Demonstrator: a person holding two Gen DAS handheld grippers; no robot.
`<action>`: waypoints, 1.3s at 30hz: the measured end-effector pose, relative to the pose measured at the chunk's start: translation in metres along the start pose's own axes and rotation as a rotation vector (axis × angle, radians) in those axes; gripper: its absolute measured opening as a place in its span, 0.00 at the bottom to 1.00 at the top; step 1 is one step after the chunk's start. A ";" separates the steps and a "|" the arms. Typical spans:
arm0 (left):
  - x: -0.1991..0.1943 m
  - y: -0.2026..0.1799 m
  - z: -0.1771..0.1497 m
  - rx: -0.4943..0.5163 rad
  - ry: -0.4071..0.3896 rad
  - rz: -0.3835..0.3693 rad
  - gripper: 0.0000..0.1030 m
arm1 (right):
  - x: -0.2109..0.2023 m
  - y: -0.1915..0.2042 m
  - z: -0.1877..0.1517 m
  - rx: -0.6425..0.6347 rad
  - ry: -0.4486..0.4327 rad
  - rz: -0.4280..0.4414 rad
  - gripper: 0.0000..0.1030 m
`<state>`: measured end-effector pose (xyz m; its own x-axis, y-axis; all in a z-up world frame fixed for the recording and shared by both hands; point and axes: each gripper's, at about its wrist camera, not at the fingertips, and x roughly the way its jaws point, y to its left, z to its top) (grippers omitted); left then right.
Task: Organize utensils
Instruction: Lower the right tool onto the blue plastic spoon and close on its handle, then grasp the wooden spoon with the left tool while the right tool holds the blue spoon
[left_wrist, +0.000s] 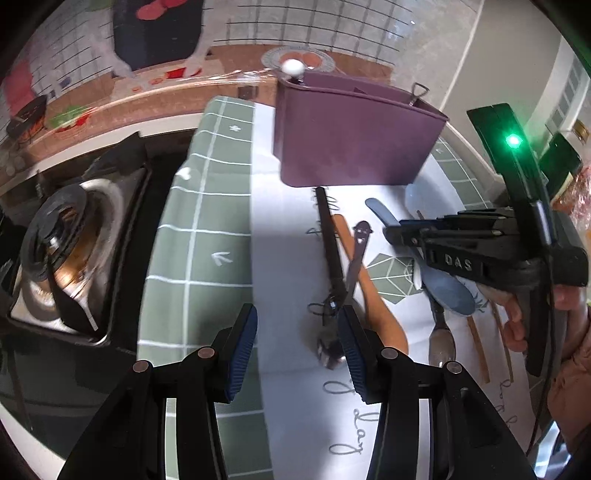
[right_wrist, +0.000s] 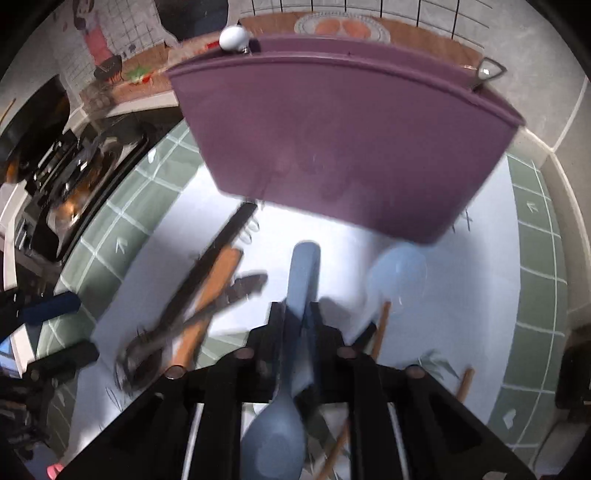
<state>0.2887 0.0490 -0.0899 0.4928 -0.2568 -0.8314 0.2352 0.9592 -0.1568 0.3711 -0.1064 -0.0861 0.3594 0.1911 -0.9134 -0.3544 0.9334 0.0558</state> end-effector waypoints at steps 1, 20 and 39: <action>0.004 -0.002 0.002 0.011 0.011 -0.009 0.46 | -0.003 -0.004 -0.003 0.016 0.007 0.021 0.09; 0.065 -0.051 0.048 0.183 0.169 0.069 0.34 | -0.073 -0.049 -0.065 0.168 -0.076 0.050 0.09; -0.008 -0.042 0.022 0.025 -0.025 -0.047 0.02 | -0.095 -0.043 -0.081 0.163 -0.127 0.095 0.09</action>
<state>0.2929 0.0084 -0.0647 0.5013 -0.3050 -0.8098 0.2797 0.9427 -0.1820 0.2819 -0.1894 -0.0342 0.4407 0.3078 -0.8433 -0.2513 0.9441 0.2133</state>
